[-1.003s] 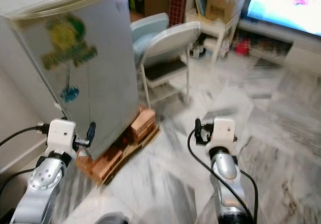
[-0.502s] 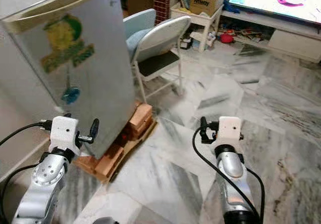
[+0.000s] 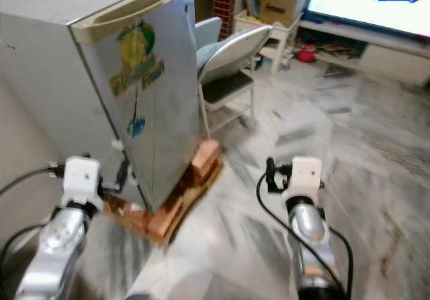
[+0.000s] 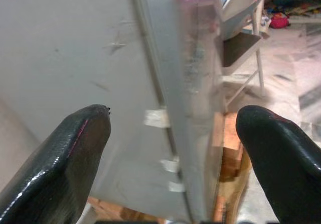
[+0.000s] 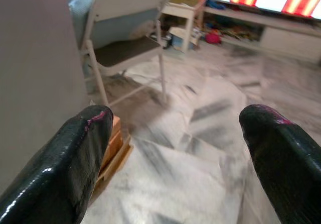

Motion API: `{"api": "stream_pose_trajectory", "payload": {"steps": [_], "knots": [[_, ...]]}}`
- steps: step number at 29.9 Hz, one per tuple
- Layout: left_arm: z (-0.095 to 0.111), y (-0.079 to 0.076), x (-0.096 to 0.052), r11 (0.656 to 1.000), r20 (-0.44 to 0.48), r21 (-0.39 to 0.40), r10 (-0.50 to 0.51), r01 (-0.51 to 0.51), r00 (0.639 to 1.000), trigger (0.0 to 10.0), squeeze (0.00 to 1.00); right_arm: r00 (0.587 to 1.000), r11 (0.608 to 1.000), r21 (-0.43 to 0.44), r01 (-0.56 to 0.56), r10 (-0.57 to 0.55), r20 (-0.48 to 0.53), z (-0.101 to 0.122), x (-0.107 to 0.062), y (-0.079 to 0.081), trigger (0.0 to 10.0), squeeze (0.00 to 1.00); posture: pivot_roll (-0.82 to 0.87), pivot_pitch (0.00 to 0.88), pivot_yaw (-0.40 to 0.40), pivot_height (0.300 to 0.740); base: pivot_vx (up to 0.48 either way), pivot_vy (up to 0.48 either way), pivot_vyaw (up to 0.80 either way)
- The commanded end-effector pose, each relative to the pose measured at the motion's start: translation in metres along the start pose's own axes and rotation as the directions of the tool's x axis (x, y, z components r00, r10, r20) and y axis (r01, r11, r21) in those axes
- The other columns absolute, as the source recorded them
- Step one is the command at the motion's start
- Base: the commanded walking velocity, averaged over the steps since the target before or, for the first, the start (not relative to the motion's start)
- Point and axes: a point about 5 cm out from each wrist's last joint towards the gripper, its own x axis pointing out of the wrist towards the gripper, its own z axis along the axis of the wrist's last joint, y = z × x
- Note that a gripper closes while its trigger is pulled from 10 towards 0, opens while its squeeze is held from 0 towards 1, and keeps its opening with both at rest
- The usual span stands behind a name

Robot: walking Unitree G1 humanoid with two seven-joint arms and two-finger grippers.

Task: Restocking fridge

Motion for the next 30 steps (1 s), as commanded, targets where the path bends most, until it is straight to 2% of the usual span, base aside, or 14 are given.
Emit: {"api": "stream_pose_trajectory", "payload": {"steps": [1,5,11,15,24,30], "knots": [[0.003,-0.007,-0.003,1.0,0.019,-0.018,-0.013,0.013,1.0,10.0,0.0,1.0,1.0,-0.006,0.022,-0.022,0.002,0.003,-0.001,-0.01,10.0,0.0,0.04,0.04,-0.045,0.74,0.0,0.48,0.0],[-0.001,-0.01,-0.007,0.999,0.008,-0.03,-0.022,0.022,1.0,10.0,0.0,1.0,1.0,-0.009,0.03,-0.03,0.002,0.003,-0.002,-0.012,10.0,0.0,0.04,0.043,-0.045,0.74,0.0,0.191,0.0],[0.007,-0.012,-0.003,0.999,0.04,-0.042,-0.024,0.026,0.999,10.0,0.0,1.0,0.999,-0.013,0.029,-0.029,-0.004,0.003,-0.003,-0.012,10.0,0.0,0.04,0.046,-0.054,0.74,0.0,0.0,0.0],[0.014,-0.014,0.001,0.995,0.052,-0.082,-0.058,0.062,0.997,10.0,0.0,1.0,1.0,-0.015,0.023,-0.023,-0.004,0.005,-0.001,-0.011,10.0,0.0,0.04,0.058,-0.054,0.74,0.0,0.0,-0.63],[0.018,-0.015,0.003,0.994,0.071,-0.076,-0.078,0.084,0.994,10.0,0.0,1.0,1.0,-0.012,0.028,-0.027,0.009,0.008,0.003,-0.01,10.0,0.0,0.04,0.052,-0.047,0.74,0.0,0.07,-0.76],[0.018,-0.016,0.004,0.994,0.069,-0.081,-0.074,0.079,0.995,10.0,0.0,1.0,1.0,-0.011,0.023,-0.023,0.01,0.008,0.002,-0.009,10.0,0.0,0.04,0.048,-0.047,0.74,0.0,0.34,0.0]]}}
